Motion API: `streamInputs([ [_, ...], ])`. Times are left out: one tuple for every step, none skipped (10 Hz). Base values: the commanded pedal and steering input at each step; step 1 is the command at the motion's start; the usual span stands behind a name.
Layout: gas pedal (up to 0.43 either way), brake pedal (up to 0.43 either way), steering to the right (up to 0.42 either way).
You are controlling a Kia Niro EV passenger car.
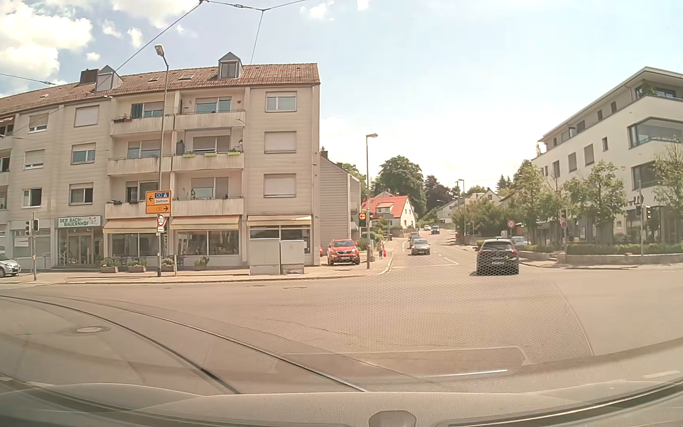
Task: Follow the waypoints while adhering to traffic rules and regulations
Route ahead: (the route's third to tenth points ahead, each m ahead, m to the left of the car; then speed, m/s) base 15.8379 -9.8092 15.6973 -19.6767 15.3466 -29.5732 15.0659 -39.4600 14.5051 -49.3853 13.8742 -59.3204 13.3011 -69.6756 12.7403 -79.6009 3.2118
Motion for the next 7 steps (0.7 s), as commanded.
streamInputs([
  [0.087, 0.000, 0.265],
  [0.087, 0.000, 0.294],
  [0.087, 0.000, 0.317],
  [0.087, 0.000, 0.338],
  [0.087, 0.000, 0.355],
  [0.087, 0.000, 0.368],
  [0.087, 0.000, 0.384],
])
